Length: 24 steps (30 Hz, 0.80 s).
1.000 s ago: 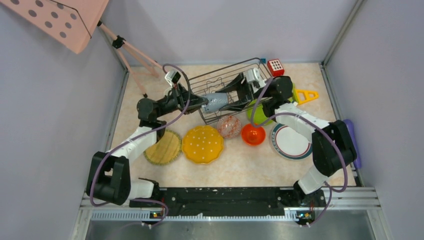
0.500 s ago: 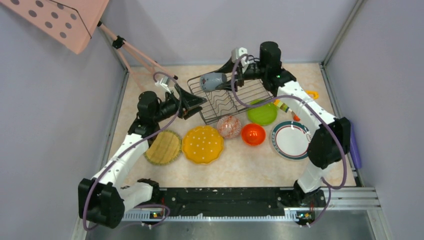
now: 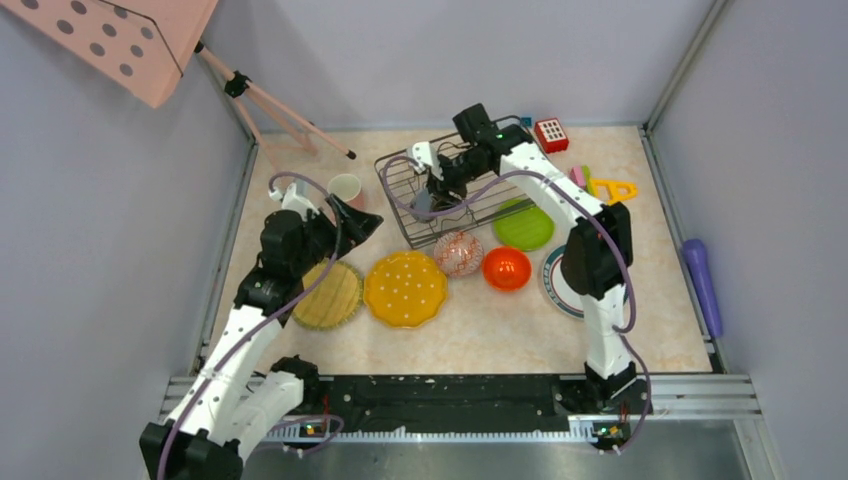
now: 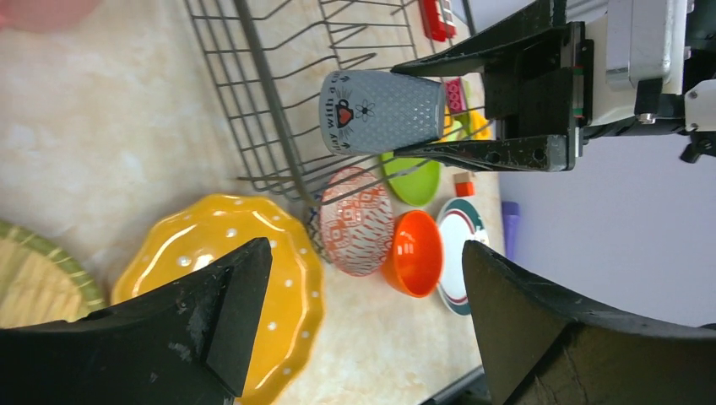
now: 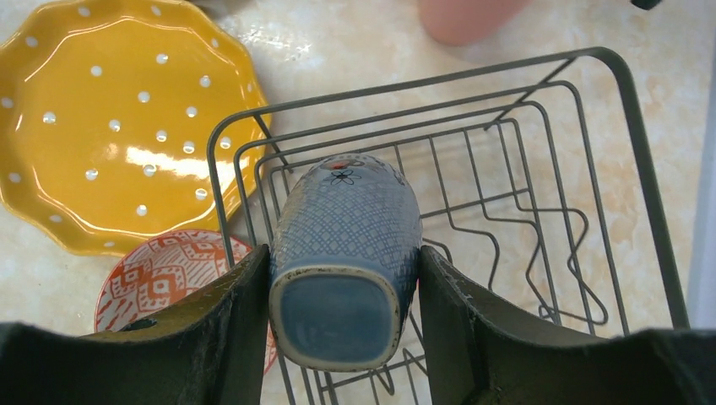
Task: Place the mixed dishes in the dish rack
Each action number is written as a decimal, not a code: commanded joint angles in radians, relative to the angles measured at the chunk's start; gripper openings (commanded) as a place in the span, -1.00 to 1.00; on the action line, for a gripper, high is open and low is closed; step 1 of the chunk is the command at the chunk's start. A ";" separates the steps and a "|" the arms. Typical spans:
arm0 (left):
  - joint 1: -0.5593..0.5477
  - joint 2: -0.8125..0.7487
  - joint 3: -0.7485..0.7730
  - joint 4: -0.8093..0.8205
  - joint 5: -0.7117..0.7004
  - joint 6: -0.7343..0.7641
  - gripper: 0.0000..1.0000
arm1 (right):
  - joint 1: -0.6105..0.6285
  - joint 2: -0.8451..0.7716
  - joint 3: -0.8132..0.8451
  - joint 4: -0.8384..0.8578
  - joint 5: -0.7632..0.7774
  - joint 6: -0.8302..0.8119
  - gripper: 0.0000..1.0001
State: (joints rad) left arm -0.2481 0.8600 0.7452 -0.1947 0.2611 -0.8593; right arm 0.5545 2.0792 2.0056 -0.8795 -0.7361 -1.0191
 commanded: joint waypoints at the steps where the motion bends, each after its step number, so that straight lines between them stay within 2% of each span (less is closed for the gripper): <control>1: 0.004 -0.079 -0.061 -0.038 -0.114 0.086 0.76 | 0.041 0.044 0.146 -0.124 0.020 -0.106 -1.00; 15: 0.004 -0.109 -0.111 0.000 -0.033 0.180 0.74 | 0.096 0.170 0.202 -0.208 0.178 -0.203 -1.00; 24: 0.004 -0.109 -0.115 -0.023 -0.046 0.194 0.74 | 0.105 0.231 0.228 -0.223 0.197 -0.235 -1.00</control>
State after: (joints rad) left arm -0.2481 0.7616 0.6334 -0.2405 0.2153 -0.6880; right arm 0.6479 2.2887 2.1761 -1.0904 -0.5537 -1.2148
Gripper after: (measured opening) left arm 0.872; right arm 0.550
